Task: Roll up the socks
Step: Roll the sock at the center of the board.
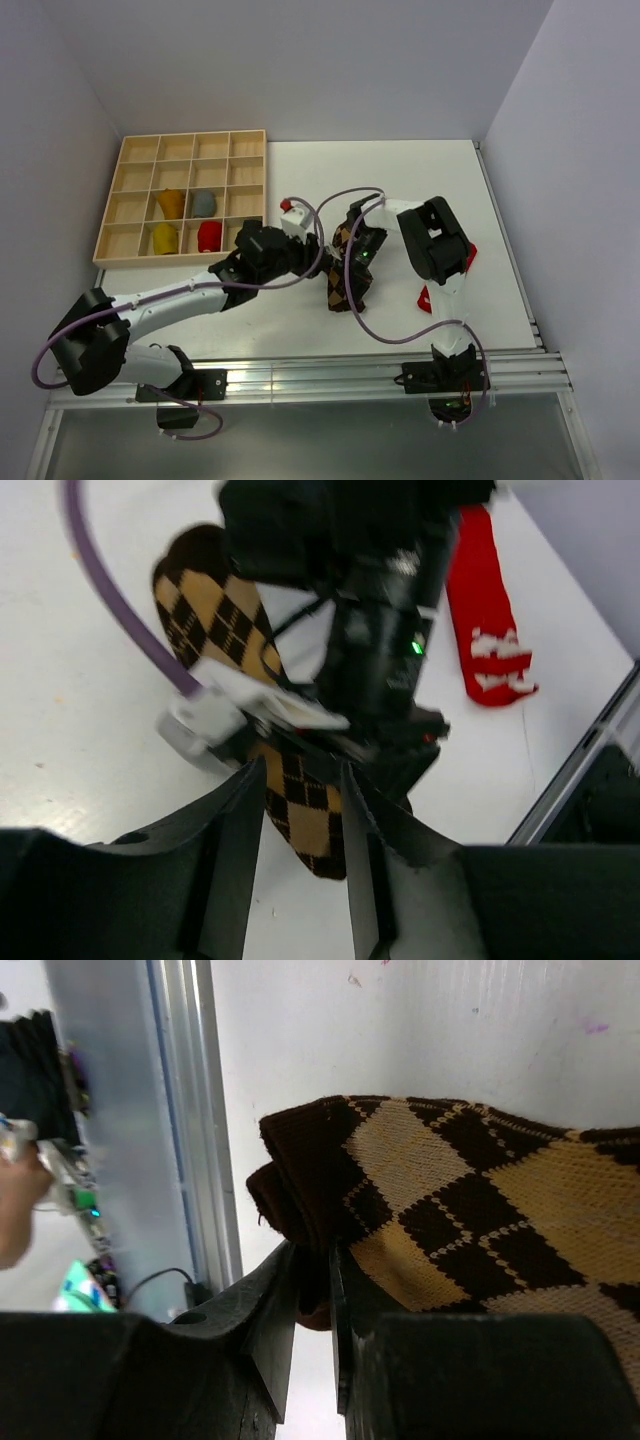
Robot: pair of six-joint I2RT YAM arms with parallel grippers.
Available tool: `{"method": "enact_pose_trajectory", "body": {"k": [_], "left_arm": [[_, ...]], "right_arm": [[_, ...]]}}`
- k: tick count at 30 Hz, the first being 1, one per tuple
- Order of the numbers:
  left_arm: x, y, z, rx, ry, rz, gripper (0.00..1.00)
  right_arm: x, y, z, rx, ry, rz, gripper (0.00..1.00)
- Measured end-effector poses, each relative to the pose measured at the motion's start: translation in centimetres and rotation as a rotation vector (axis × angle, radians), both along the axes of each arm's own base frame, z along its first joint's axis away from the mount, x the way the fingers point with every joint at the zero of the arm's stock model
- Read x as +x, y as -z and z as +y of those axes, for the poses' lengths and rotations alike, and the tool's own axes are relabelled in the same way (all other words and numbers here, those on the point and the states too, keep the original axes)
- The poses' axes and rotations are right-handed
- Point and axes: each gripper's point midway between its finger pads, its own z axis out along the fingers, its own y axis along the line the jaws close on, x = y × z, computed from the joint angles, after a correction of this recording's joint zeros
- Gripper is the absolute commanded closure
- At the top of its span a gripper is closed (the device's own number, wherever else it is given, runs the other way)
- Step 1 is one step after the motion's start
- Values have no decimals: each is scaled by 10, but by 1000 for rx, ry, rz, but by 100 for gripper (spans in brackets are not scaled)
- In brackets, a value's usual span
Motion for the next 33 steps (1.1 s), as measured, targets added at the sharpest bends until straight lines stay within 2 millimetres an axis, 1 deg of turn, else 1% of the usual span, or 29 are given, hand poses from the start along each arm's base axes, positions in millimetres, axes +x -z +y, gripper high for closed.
{"method": "enact_pose_trajectory", "body": {"k": [3, 4, 7, 10, 12, 14, 17, 20, 22, 27, 30, 33], "left_arm": [[-22, 20, -8, 27, 67, -7, 56], [-27, 26, -9, 35, 81, -7, 52], [-42, 43, -10, 40, 123, 6, 48], [-54, 55, -11, 38, 170, 24, 46], [-59, 58, -17, 30, 203, 29, 46], [-64, 65, -25, 32, 236, 37, 45], [-75, 90, -36, 61, 293, 81, 45], [-82, 111, -38, 96, 320, 123, 44], [-83, 117, -39, 104, 321, 131, 44], [-74, 119, -43, 110, 289, 120, 46], [-67, 122, -46, 117, 262, 113, 49], [-60, 129, -45, 135, 224, 117, 57]], "right_arm": [[2, 1, 2, -19, 32, 42, 75], [3, 0, 3, -26, 46, 56, 75], [10, 0, 5, -41, 93, 92, 75], [16, 5, 3, -64, 144, 137, 75], [16, 7, 2, -81, 168, 168, 75], [17, 8, 1, -93, 190, 192, 75], [19, 7, 1, -109, 215, 214, 75], [19, 6, 0, -121, 229, 225, 75], [19, 6, 0, -128, 236, 231, 75], [20, 5, -1, -146, 254, 245, 75], [20, 5, -2, -153, 260, 249, 75], [20, 5, -2, -158, 263, 252, 75]]}}
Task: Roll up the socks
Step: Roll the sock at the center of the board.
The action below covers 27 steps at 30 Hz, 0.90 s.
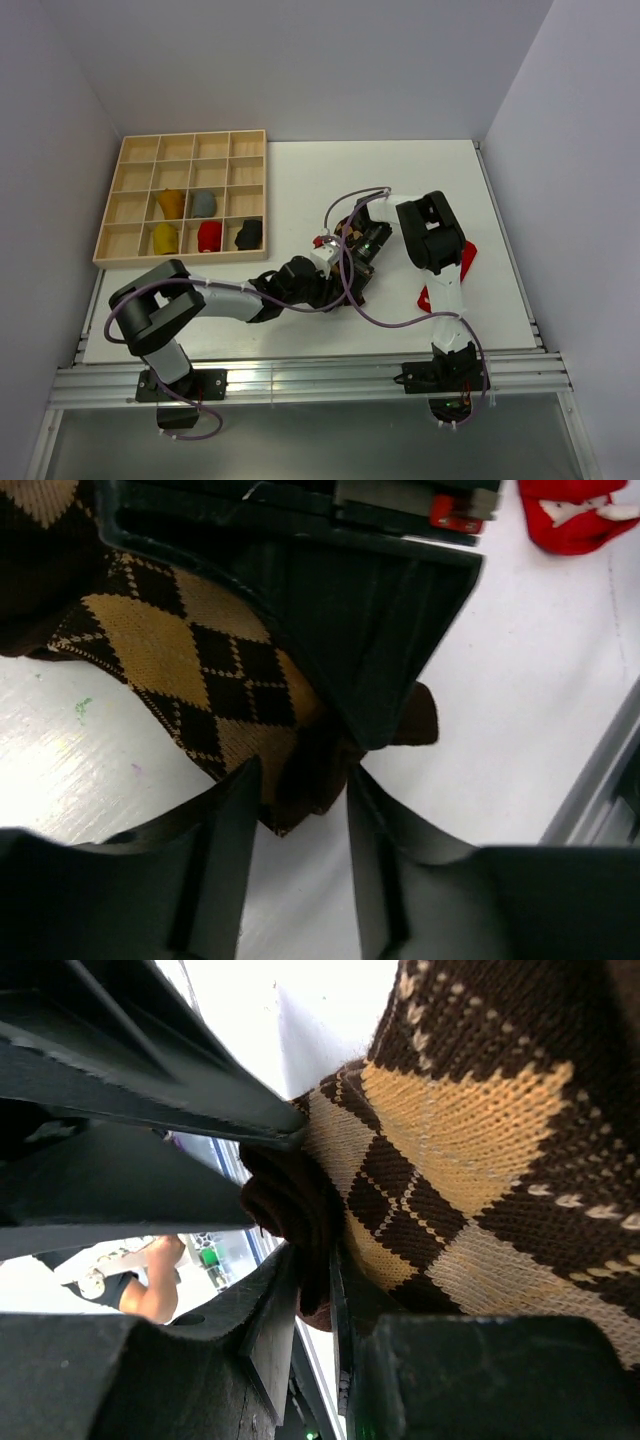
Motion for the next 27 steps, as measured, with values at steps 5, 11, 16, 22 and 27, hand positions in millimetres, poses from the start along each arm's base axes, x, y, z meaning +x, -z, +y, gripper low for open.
{"method": "enact_pose_trajectory", "body": {"k": [5, 11, 16, 22, 27], "left_arm": [[9, 11, -1, 25, -50, 11, 87], [18, 14, -8, 42, -92, 25, 100], [22, 16, -8, 56, -129, 44, 100], [24, 16, -7, 89, -151, 84, 100], [28, 15, -5, 130, -159, 152, 100]], "right_arm": [[0, 0, 0, -11, 7, 8, 73], [0, -1, -3, -44, 30, -40, 59], [18, -24, -7, -33, 95, -225, 54], [69, -62, -37, 5, 314, -442, 55], [91, -72, -80, -17, 451, -615, 54]]}}
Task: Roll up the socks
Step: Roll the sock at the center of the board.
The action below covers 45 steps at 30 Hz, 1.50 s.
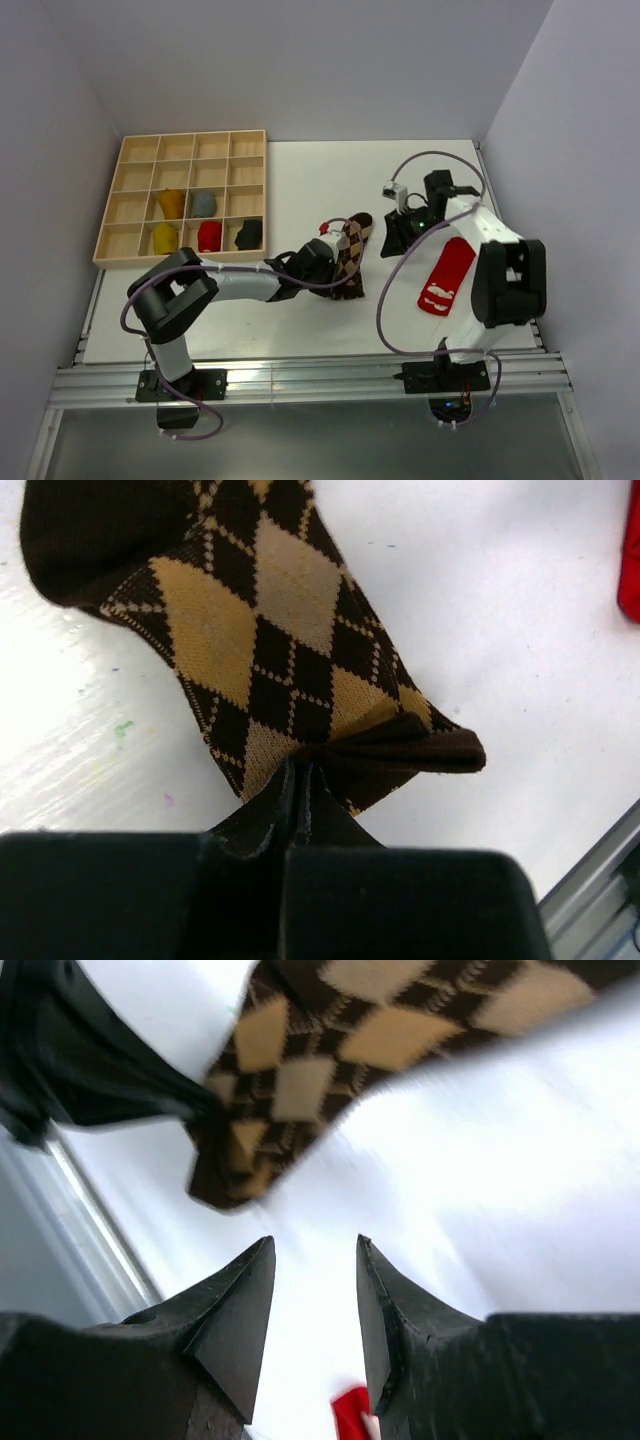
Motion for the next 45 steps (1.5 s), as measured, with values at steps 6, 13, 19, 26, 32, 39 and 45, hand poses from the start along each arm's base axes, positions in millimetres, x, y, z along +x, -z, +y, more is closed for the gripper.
{"method": "enact_pose_trajectory", "body": {"k": [6, 13, 19, 26, 32, 39, 45], "left_arm": [[15, 0, 10, 53, -37, 135, 100], [19, 3, 0, 85, 0, 278, 100], [19, 6, 1, 27, 29, 425, 100], [16, 7, 0, -14, 60, 520, 100], [8, 8, -4, -25, 94, 578, 100], [3, 7, -2, -21, 116, 606, 100], [-1, 7, 0, -15, 143, 611, 100]], "right_arm": [[-17, -14, -28, -79, 29, -313, 50], [-53, -21, 3, -138, -195, -701, 47], [-85, 12, 38, -142, -437, -792, 46], [-100, 38, 58, -194, -598, -898, 46], [-101, 51, 71, -249, -688, -987, 46], [-90, 74, 75, -347, -743, -1003, 49], [-72, 79, 78, -403, -725, -1049, 64]]}}
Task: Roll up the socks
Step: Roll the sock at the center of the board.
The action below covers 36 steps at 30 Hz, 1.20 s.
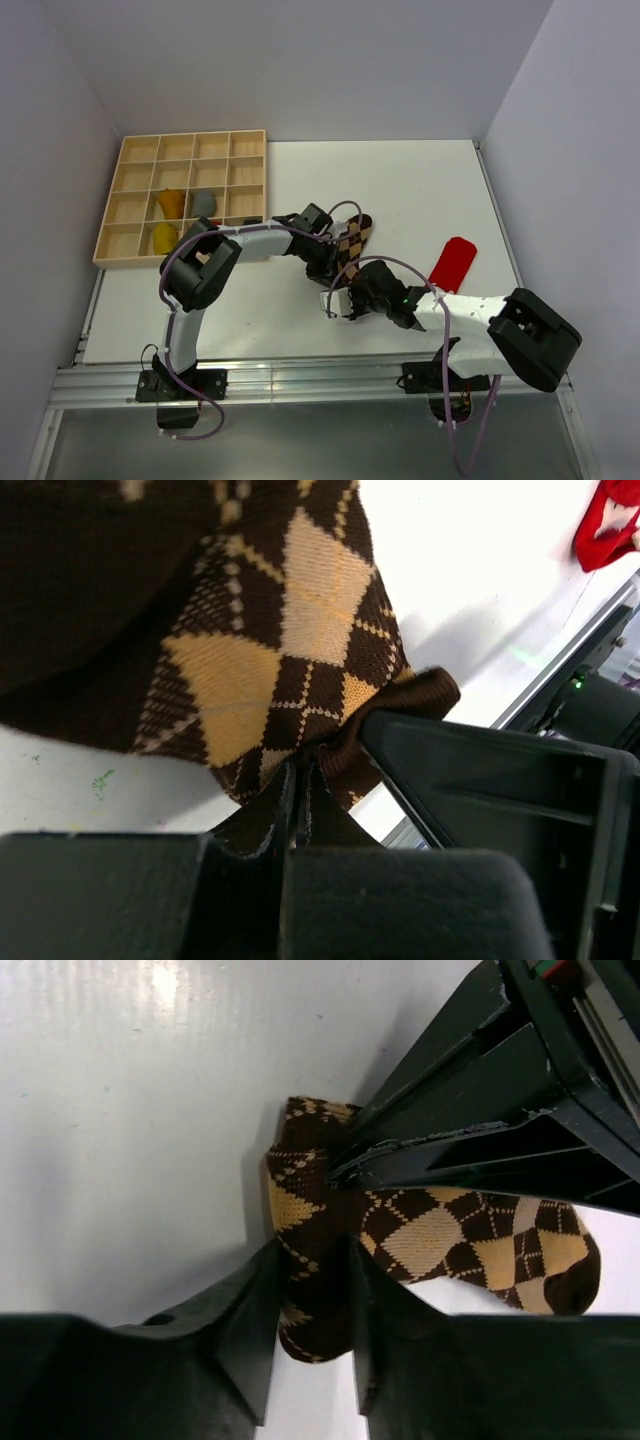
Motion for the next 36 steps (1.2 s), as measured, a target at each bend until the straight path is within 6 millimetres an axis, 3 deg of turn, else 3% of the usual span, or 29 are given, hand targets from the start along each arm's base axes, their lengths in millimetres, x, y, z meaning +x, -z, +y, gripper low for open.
{"method": "enact_pose_trajectory", "body": {"k": [1, 5, 11, 15, 21, 26, 30, 34, 36], "left_arm": [[-1, 0, 0, -3, 7, 0, 100], [-2, 0, 1, -8, 19, 2, 96], [-9, 0, 8, -33, 4, 14, 65], [-13, -8, 17, -48, -41, -26, 56], [-4, -13, 34, -32, -150, -152, 56], [11, -34, 46, -80, -264, -301, 57], [19, -52, 59, -133, -356, -423, 55], [16, -62, 78, -171, -426, -525, 55], [16, -64, 79, -173, -425, -571, 53]], "right_arm": [[2, 0, 0, -1, 4, -6, 73], [6, 2, 3, -9, 11, -9, 88], [-6, -7, 8, -6, 0, 160, 90], [-14, -20, 10, 16, 3, 332, 90], [-29, -17, -3, -5, 44, 590, 88], [-45, -3, -14, -50, 101, 850, 88], [-41, -6, -8, -62, 138, 1048, 88], [-39, -6, -3, -60, 169, 1221, 88], [-39, -5, -3, -61, 193, 1299, 88]]}}
